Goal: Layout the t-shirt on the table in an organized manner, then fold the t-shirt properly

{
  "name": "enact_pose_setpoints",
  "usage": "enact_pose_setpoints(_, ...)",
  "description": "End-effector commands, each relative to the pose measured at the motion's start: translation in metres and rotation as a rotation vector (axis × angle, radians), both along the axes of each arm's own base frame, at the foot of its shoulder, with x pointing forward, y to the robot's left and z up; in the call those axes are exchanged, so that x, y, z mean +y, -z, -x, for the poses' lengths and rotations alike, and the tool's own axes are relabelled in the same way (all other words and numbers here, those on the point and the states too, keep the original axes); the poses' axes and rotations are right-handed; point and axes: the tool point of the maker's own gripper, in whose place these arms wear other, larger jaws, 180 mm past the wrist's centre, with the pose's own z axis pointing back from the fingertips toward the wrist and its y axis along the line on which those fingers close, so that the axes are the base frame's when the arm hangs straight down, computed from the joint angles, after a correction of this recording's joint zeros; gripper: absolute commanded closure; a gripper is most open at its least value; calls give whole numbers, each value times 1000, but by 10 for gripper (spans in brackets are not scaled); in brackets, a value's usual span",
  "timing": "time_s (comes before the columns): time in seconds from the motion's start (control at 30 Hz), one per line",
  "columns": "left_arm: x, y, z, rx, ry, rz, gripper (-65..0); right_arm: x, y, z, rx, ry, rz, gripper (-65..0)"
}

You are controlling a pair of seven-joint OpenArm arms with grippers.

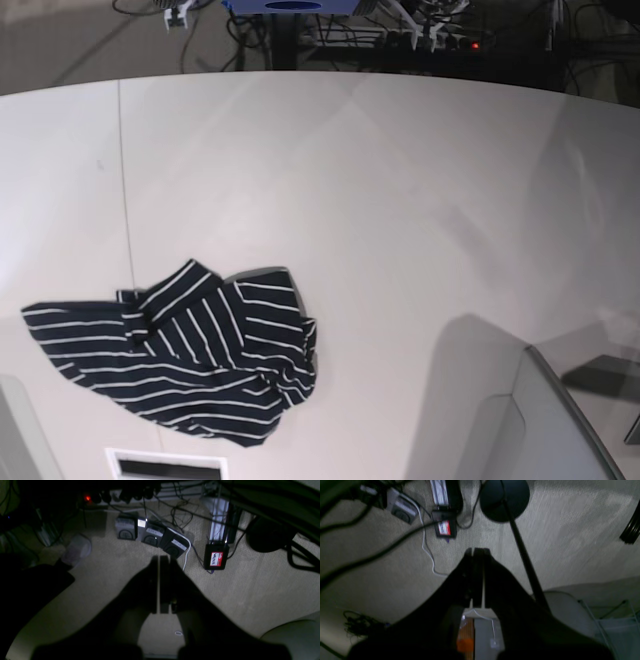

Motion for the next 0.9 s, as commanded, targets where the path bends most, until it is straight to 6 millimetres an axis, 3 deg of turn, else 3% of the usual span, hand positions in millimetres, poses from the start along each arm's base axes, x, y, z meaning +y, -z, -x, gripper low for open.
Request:
enact_pose_setpoints(0.0,4,0,1,0,7,-9,0,-3,0,2,1,3,6,-2)
enact_pose_setpoints(0.23,5,-1,8,9,8,-12,0,-3,-2,13,16,3,7,-2)
enact_pose_setpoints(0.5,35,-24,11,-97,62,-51,0,-4,-12,40,-16,0,11,0)
enact_pose_setpoints(0.67,47,-45,29,-130,106,-63,0,-12,-39,50,-42,0,31,0)
enact_pose_setpoints(0.77,51,-58,42,-139,132,-66,0,-36,-65,50,-55,67,92,0)
enact_pose_setpoints(0.87,62,-84,43,-186,182,-72,0,-51,-91,47,-57,102,132,0)
